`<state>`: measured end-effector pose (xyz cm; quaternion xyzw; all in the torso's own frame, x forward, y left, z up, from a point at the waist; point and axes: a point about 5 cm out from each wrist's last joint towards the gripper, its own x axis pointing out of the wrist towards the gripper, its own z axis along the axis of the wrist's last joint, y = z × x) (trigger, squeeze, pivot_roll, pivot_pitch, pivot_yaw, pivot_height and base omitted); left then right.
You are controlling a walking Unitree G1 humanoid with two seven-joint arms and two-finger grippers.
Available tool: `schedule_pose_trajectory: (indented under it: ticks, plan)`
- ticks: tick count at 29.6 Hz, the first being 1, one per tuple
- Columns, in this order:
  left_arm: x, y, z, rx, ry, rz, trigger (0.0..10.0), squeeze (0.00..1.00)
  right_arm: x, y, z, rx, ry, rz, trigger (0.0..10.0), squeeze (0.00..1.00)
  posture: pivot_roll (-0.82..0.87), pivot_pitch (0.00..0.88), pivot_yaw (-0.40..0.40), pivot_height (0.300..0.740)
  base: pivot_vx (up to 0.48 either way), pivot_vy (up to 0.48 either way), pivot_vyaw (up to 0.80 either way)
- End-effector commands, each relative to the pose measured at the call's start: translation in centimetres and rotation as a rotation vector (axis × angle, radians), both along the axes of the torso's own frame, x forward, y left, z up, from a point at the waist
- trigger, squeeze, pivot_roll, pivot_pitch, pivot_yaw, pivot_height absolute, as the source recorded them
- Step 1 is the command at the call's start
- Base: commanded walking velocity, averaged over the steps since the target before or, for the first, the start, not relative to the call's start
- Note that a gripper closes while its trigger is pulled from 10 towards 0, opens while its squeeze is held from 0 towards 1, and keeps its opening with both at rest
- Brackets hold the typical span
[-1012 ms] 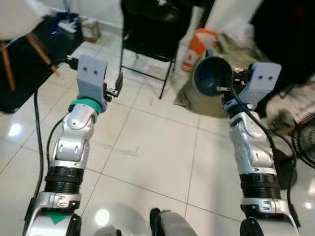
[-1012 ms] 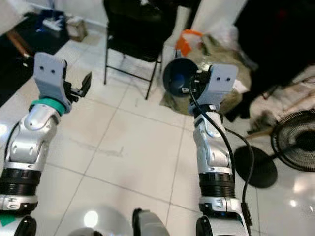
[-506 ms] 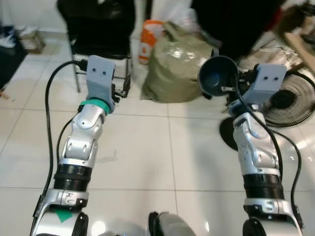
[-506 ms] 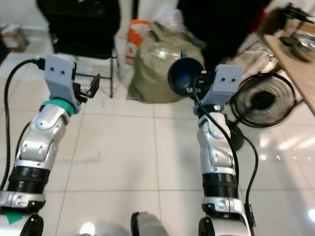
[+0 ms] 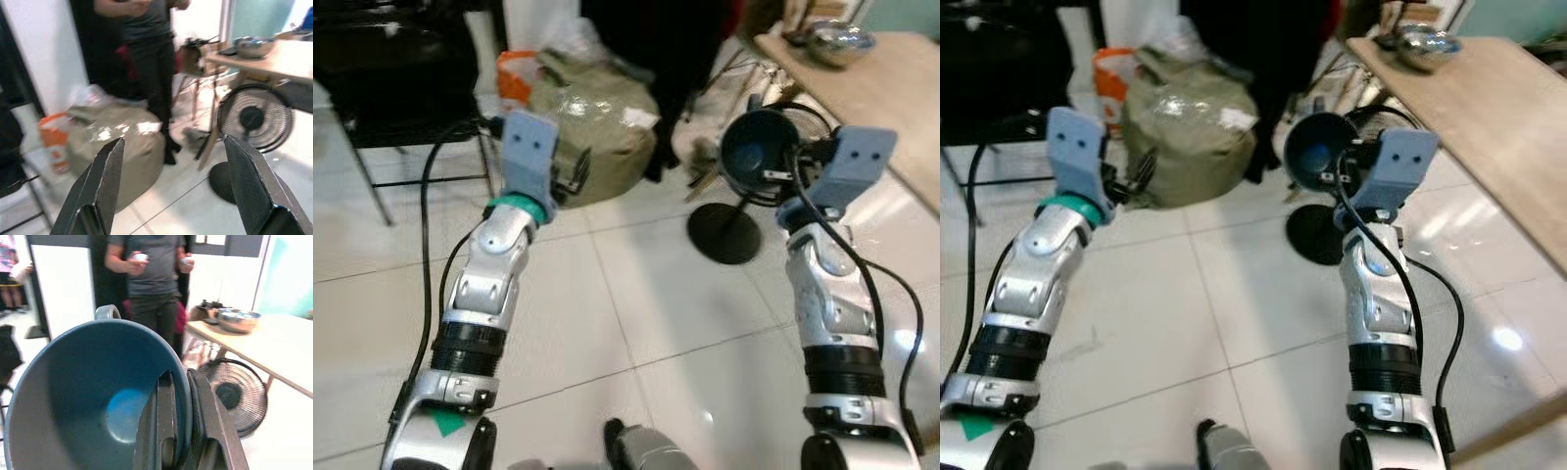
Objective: Setting the table
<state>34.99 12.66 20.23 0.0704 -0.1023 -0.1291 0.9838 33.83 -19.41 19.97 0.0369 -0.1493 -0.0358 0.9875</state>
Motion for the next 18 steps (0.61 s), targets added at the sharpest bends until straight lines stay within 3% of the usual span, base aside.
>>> schedule_pose_trajectory:
  ticks: [1,11,18]
  plan:
    - [0.12,0.04,-0.42,-0.008,0.016,0.001,10.0,0.0,-0.06,-0.21,-0.11,-0.004,0.001,-0.009,10.0,0.0,0.03,0.0,-0.026,0.74,0.0,0.0,-0.79]
    - [0.13,0.0,-0.44,-0.008,0.014,0.003,10.0,0.0,-0.13,-0.31,-0.07,-0.004,-0.003,-0.015,10.0,0.0,0.03,0.0,-0.024,0.74,0.0,0.0,-0.79]
    - [0.11,-0.08,-0.42,0.001,-0.006,0.013,10.0,0.0,-0.22,-0.34,-0.07,-0.002,-0.009,-0.019,10.0,0.0,0.03,0.0,-0.022,0.74,0.069,0.0,0.0]
